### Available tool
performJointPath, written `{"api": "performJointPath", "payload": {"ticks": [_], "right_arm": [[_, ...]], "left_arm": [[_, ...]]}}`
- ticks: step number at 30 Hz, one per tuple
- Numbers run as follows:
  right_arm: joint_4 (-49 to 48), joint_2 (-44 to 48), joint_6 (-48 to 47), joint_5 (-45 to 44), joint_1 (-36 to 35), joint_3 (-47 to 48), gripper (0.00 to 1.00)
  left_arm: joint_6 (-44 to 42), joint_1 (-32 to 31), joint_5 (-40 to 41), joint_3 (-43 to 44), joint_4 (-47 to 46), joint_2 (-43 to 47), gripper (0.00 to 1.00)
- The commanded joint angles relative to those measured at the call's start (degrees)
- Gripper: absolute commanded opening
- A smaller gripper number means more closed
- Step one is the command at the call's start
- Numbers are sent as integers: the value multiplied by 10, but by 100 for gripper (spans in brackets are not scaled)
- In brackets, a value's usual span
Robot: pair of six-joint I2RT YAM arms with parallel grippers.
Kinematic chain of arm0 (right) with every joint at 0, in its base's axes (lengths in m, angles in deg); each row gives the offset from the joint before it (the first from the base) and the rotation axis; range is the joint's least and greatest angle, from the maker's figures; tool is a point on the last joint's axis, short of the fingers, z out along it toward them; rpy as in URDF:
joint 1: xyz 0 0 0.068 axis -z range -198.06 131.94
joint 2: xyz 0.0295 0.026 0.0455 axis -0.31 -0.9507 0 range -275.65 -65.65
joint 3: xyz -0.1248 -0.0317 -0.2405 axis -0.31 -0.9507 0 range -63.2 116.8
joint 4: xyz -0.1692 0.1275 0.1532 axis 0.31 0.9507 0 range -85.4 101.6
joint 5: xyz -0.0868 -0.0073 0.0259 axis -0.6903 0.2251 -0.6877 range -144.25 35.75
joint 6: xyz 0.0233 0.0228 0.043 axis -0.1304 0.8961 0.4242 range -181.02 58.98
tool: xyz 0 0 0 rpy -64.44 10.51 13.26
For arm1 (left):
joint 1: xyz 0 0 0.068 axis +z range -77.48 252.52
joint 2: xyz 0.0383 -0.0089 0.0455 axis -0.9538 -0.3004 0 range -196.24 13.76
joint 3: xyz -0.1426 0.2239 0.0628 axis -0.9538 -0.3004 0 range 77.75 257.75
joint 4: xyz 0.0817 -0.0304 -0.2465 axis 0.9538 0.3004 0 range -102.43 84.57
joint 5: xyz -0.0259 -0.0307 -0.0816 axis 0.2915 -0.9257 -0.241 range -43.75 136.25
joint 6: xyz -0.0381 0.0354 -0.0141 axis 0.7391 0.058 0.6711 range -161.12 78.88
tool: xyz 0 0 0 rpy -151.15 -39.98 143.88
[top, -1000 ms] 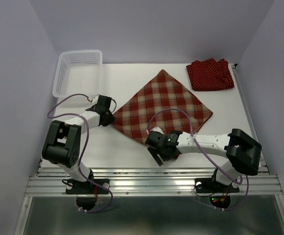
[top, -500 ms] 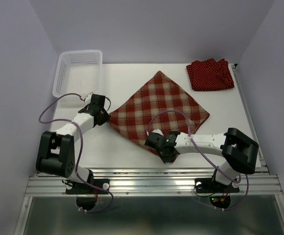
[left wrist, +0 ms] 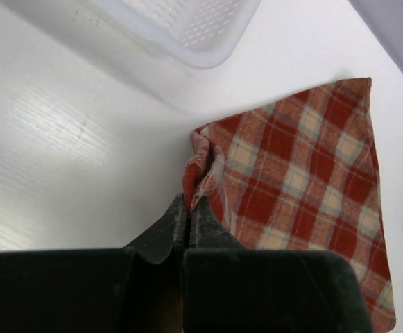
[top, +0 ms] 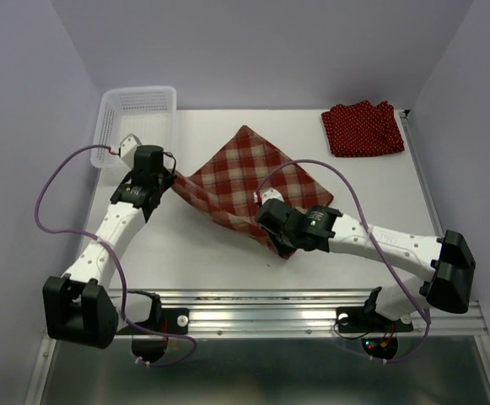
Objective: Fold and stack the skirts
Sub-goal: Fold the skirt
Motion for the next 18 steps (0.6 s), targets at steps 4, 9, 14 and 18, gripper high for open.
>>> {"api": "performJointPath", "payload": {"ticks": [4, 9, 14, 18], "right_arm": [[35, 8, -53, -95, 95, 72, 1], [17, -7, -81, -116, 149, 89, 1], [-14, -29, -120, -120, 202, 111, 1], [-29, -52, -146, -96, 247, 128, 1]], "left_arm": [[-17, 3, 1, 126, -59, -93, 0], [-34, 2, -20, 204, -81, -175, 0], [-61, 2, -43, 298, -94, -266, 0], [-80, -3, -64, 389, -92, -333, 0]]}}
